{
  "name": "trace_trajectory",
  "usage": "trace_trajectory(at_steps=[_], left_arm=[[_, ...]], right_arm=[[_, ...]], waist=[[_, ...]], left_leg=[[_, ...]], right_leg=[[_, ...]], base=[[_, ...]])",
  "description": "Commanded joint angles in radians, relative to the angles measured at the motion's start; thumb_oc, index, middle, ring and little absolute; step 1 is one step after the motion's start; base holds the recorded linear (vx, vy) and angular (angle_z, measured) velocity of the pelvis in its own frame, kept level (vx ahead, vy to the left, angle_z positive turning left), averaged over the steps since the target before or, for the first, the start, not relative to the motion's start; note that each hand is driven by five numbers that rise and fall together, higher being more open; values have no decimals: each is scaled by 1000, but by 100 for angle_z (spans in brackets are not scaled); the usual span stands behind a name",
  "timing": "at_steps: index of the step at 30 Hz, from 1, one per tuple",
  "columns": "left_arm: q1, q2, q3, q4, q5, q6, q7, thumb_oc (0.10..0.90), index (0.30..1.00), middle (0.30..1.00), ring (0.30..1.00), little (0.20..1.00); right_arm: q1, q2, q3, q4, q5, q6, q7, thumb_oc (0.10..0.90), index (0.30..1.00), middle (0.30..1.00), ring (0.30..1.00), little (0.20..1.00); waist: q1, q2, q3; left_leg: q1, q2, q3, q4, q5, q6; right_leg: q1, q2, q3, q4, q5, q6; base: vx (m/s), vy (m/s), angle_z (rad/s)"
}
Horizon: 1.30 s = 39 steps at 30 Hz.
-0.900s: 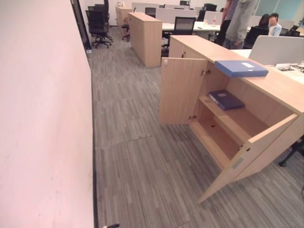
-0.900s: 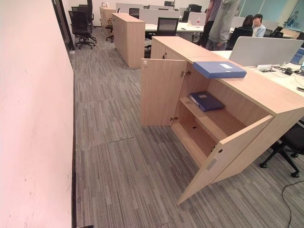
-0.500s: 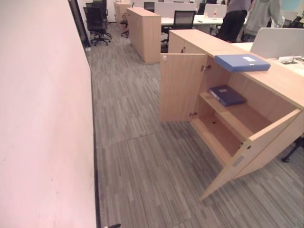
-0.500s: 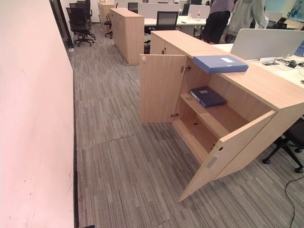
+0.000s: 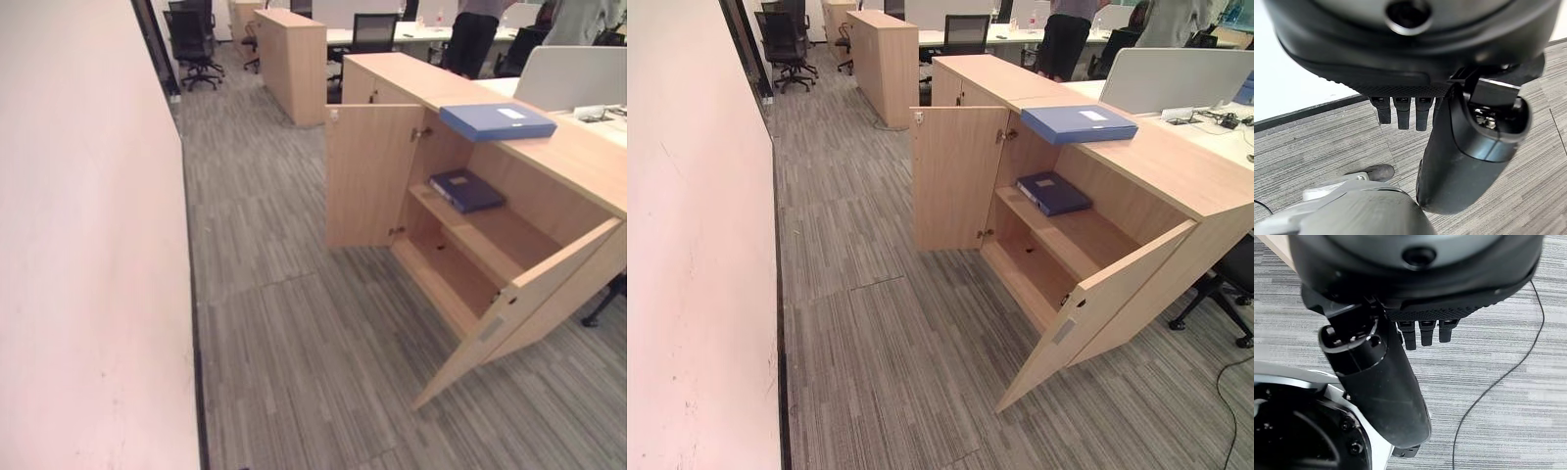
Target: Put the empty folder in the office cabinet
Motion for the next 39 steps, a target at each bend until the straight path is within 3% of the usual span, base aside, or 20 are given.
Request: trace_trajectory(at_steps=[1,19,30,36,37,39], left_arm=[[-10,-37,-14,100,19,16,-26,800,900,900,900,900],[-28,-31,-37,94,49,24,-23,800,900,900,900,900],[-37,-23,-44,84,47,29,-22,800,900,900,900,900],[-58,-18,-40,65,5,29,-16,800,900,900,900,900],[-62,-4,-79,68,26,35,-6,800,900,900,900,900],[-82,-8,-79,54,21,34,-8,800,900,900,900,900]], right_arm=[[-49,-18,55,34,-14,7,7,800,900,900,900,900],[-52,-18,56,24,-1,11,11,800,900,900,900,900],[-57,-17,63,17,6,10,14,800,900,900,900,900],[-78,-27,53,14,34,6,0,800,900,900,900,900],[-241,13,114,-16,71,35,9,800,900,900,900,900],[-194,-19,92,-22,63,25,9,800,900,900,900,900]], waist=[[-12,-9,-43],[-14,-9,-38],[-15,-18,-28],[-4,-51,27],[30,-70,45],[27,-69,61]], left_leg=[[21,-2,3,-7,-109,-13],[40,-5,1,-7,-127,-6],[53,12,3,4,-132,-10],[-85,33,12,235,-182,-15],[-180,40,-2,370,-169,-16],[-240,45,-23,430,-135,-17]], right_leg=[[-34,-35,-21,5,-56,70],[-21,-38,-21,15,-71,69],[-35,-21,-5,52,-101,47],[-81,-5,-6,94,-115,14],[-70,-8,-13,94,-124,1],[-69,-3,-24,97,-132,-6]], base=[[61,25,0],[45,3,0],[38,-34,0],[-47,-102,-2],[-42,-151,-7],[-33,-78,1]])
